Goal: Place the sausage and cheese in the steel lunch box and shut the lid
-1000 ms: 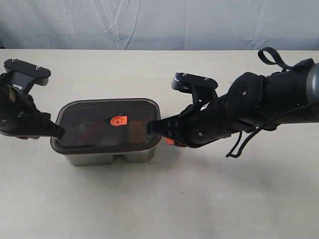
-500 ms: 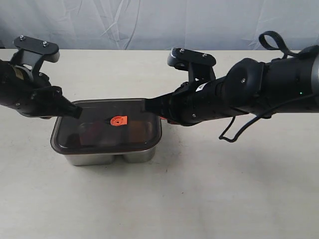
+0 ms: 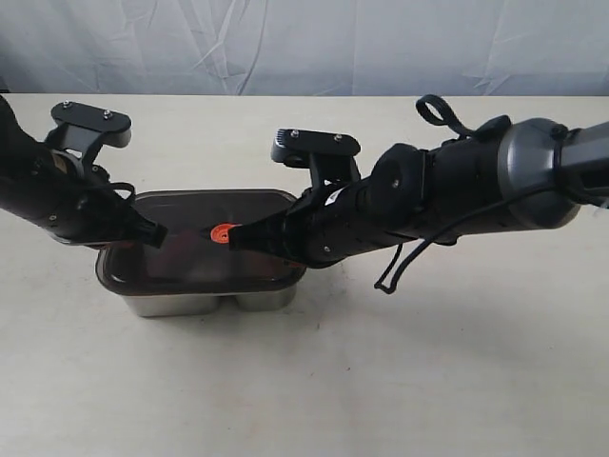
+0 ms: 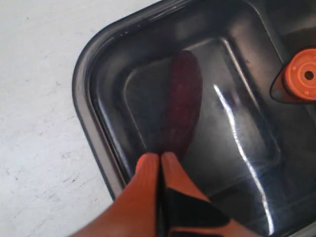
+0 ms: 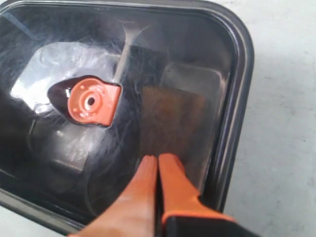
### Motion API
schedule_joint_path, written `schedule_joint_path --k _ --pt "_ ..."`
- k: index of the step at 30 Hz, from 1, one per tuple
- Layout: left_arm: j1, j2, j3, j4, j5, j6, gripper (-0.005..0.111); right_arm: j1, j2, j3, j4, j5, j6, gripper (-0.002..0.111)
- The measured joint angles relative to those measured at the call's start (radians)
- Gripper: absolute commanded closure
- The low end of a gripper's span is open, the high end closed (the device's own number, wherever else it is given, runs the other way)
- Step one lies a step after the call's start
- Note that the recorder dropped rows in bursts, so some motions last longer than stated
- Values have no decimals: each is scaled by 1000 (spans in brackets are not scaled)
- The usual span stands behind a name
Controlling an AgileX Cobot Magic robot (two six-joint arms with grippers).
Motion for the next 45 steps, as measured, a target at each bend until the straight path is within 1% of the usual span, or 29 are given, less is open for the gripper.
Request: schedule_joint_path --k 13,22,32,35,38,41,45 --pt "0 95 -25 -4 -43 0 106 0 2 -2 2 0 0 108" --pt "0 155 -61 -14 -45 2 106 0 2 -2 2 6 0 108" --pt "0 161 -69 -20 -70 12 106 -4 -7 -2 -23 14 0 108" --pt "0 125 -54 -20 -95 18 106 -22 -59 -1 -60 28 0 108" --pt "0 53 -29 -4 -101 20 106 -59 -163 -1 -105 29 0 108" --pt "0 -90 -22 16 -125 22 106 -113 -290 -1 -146 49 0 108" --pt "0 -310 6 42 -212 22 106 -192 -427 -1 -241 123 15 108"
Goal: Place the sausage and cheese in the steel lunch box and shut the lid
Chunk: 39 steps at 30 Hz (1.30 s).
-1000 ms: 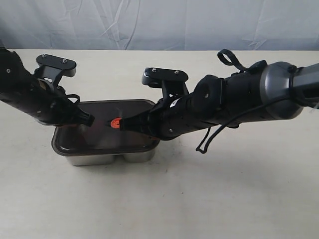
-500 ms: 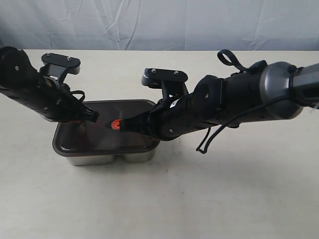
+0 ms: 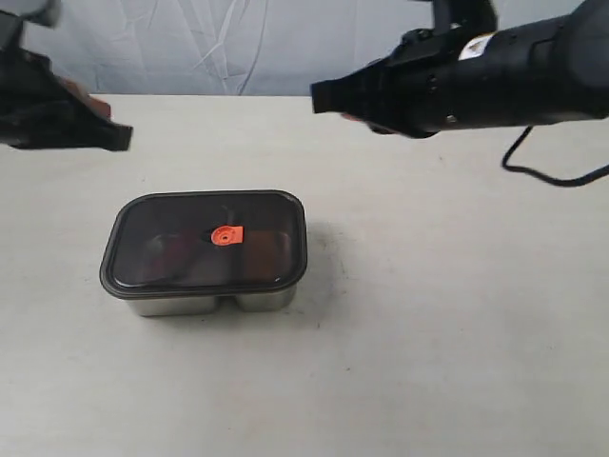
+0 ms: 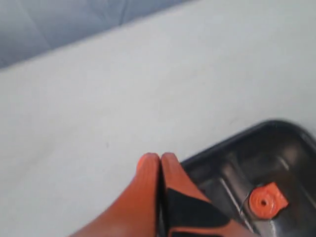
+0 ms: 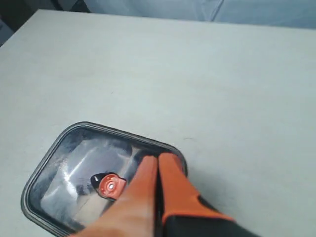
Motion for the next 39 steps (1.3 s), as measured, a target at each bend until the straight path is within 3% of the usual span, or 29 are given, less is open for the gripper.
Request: schedule_joint_path --k 4,10,15,19,24,32,36,39 --pt "0 -237 45 2 -29 -22 106 -71 -94 0 -203 157 124 108" --pt "0 -560 153 2 13 -51 106 -84 -213 90 -484 288 364 108" --pt "0 -779 221 9 137 -53 106 -84 -326 259 -488 239 400 108" --pt "0 -908 239 9 305 -65 106 -84 -403 371 -384 241 414 108" --pt "0 -984 242 9 428 -67 106 -84 -424 401 -315 317 416 108" --pt "0 -999 242 9 444 -70 106 -82 -467 404 -305 326 416 108" --pt "0 -999 242 25 444 -70 106 -90 -574 405 -443 304 416 108" --pt "0 -999 242 26 444 -70 106 -172 -658 425 -506 268 416 108"
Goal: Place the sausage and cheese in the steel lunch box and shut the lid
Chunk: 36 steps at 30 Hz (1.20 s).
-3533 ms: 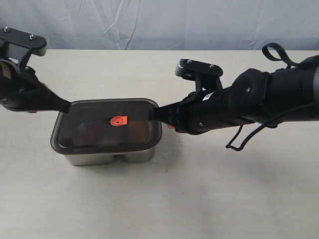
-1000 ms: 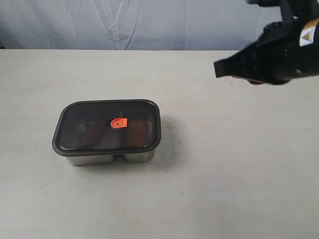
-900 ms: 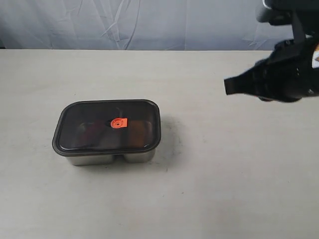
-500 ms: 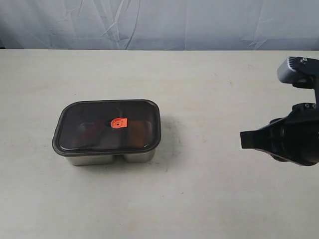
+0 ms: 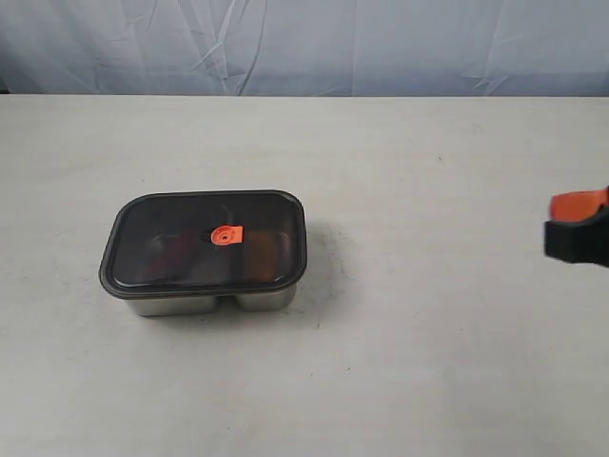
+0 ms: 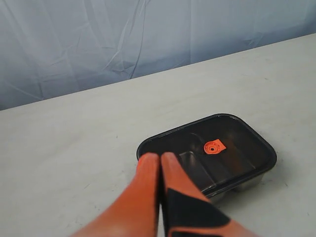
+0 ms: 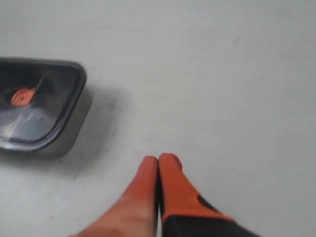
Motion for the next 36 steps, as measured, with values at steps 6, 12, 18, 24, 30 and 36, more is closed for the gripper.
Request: schedule_joint_path --k 6,12,18,24,30,36 --pt "0 0 0 0 0 0 106 -342 -220 150 -26 -145 0 108" --pt "0 0 0 0 0 0 106 -554 -499 355 -28 -218 0 108" --pt "0 0 0 0 0 0 106 -576 -633 439 -28 -202 -5 108" --pt "0 0 0 0 0 0 106 -576 -719 527 -33 -172 -18 108" --pt "0 0 0 0 0 0 106 -576 -736 533 -34 -151 -70 108" --pt "0 0 0 0 0 0 106 -576 -736 533 -15 -151 -95 108"
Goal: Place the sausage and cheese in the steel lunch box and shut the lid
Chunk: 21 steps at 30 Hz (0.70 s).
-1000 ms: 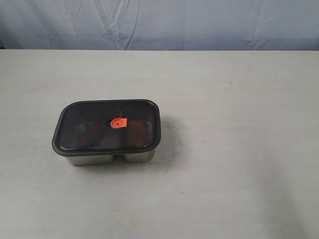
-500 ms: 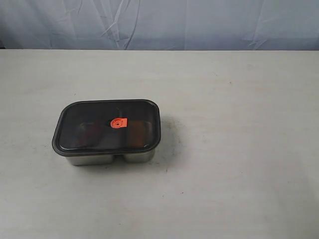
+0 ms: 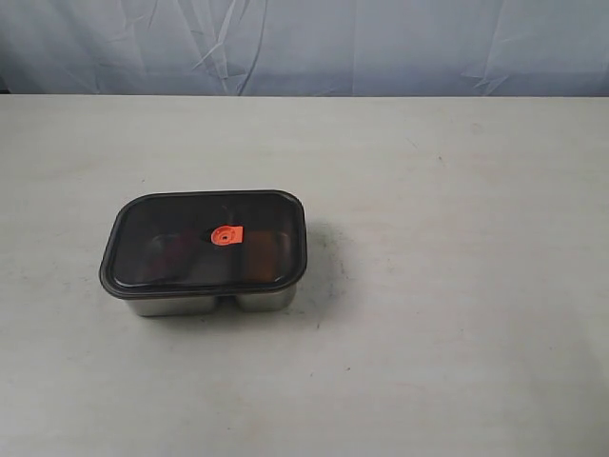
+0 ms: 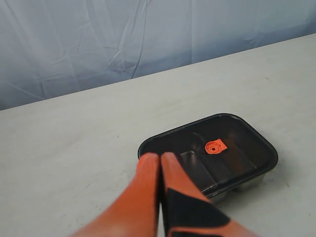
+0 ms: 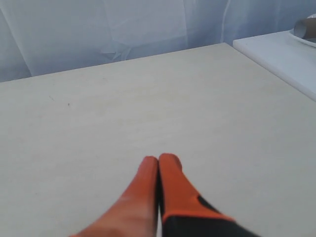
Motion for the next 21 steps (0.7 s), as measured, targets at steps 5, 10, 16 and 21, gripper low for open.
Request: schedule_joint_path --k 5,10,16,21 --pt "0 0 0 0 0 0 106 0 0 0 53 0 -2 108" --pt "0 0 0 0 0 0 106 0 0 0 57 0 -2 108" --pt "0 0 0 0 0 0 106 0 0 0 59 2 -2 108" --pt "0 0 24 -11 -14 0 106 0 0 0 59 2 -2 108"
